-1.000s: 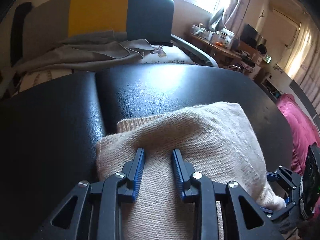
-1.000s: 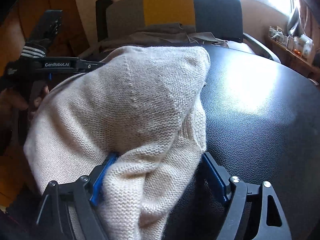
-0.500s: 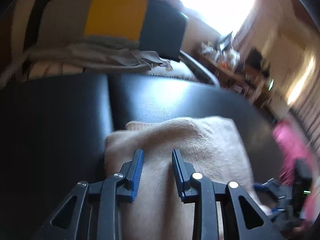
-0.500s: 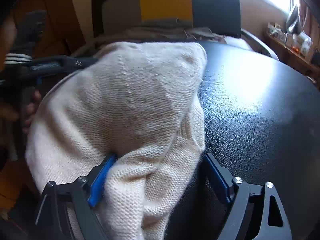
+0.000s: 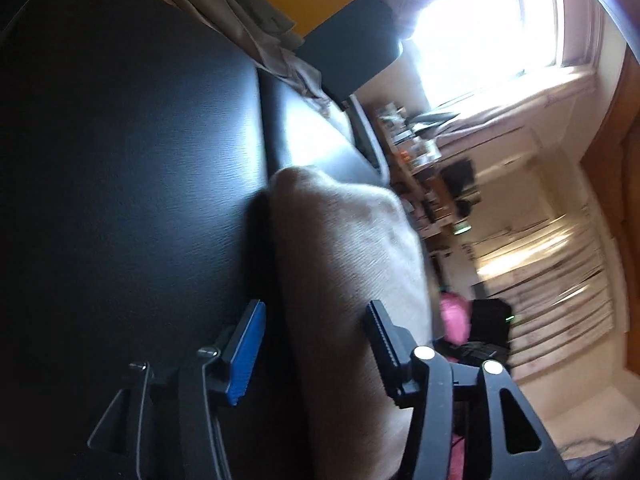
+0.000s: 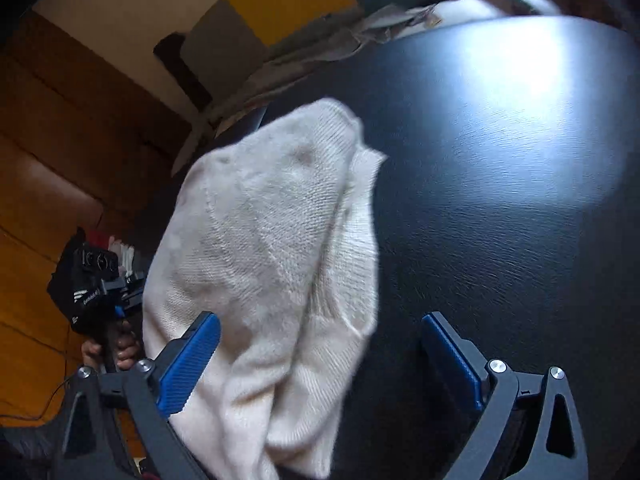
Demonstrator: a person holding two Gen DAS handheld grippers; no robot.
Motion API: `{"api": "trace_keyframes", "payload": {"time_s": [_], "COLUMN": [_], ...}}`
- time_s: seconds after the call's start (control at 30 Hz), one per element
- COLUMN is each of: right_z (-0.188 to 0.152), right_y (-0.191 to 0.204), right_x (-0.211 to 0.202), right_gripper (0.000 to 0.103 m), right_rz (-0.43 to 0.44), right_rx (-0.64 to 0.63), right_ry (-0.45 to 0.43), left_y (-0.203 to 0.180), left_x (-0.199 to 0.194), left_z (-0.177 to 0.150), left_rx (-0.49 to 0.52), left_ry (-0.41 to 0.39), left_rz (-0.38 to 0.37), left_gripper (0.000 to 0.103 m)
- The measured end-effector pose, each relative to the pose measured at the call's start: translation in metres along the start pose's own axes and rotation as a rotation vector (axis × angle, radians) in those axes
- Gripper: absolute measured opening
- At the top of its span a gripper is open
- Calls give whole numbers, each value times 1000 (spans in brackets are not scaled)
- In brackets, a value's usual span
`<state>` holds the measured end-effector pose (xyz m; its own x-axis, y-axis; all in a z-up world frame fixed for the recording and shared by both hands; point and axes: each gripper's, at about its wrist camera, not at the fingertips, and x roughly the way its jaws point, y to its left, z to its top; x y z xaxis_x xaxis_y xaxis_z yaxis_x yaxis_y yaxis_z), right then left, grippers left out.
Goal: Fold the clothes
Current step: 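Grasp the folded sweater with both grippers and lift it off the ottoman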
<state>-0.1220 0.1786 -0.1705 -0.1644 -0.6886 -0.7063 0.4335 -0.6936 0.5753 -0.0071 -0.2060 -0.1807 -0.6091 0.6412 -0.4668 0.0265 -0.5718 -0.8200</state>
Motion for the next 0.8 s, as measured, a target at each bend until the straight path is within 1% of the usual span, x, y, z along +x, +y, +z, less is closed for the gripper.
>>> {"api": "trace_keyframes", "payload": {"time_s": [0.03,0.07,0.1,0.2,0.23,0.27,0.3,0.33,0.37,0.4,0.43,0.47,0.53,0.6,0.67,0.7,0.8], "right_z": [3,5,5,13,14,14,14,13,11,10,9,7,3,0,-2,-2,-1], "right_y": [3,6,8,10,11,12,13,14,14,10,6,12,26,46,71,81,132], "right_x": [9,14,15,26,28,31,33,33,32,31,31,32,34,39,47,52,78], "right_gripper": [103,103,103,103,103,103,96,90,71,49,45,45,43,43,42,42,42], "right_rz": [30,42,47,140,140,135,130,101,68,85,109,112,111,125,160,178,268], "right_rx": [-17,-34,-43,-33,-40,-48,-57,-62,-68,-44,-16,-25,-52,-91,-143,-159,-230], "right_ry": [16,27,33,42,34,24,13,2,-9,-10,-9,-3,10,25,42,51,89], "left_y": [-1,-4,-11,-28,-31,-32,-31,-29,-28,-28,-29,-32,-45,-54,-61,-63,-65], "left_x": [6,12,20,39,45,47,48,48,46,44,41,36,19,-9,-44,-64,-129], "left_z": [2,4,4,2,3,5,7,8,6,3,0,-4,-15,-26,-36,-40,-53], "left_rx": [6,26,69,169,188,185,171,147,122,112,102,104,147,168,194,211,222], "left_ry": [9,18,26,50,57,59,60,55,44,27,11,-8,-54,-99,-148,-180,-295], "left_rz": [-9,-11,-1,38,58,64,59,44,31,33,35,46,87,93,116,143,204], "left_gripper": [57,57,58,68,68,68,63,56,46,41,40,38,37,37,37,37,37]}}
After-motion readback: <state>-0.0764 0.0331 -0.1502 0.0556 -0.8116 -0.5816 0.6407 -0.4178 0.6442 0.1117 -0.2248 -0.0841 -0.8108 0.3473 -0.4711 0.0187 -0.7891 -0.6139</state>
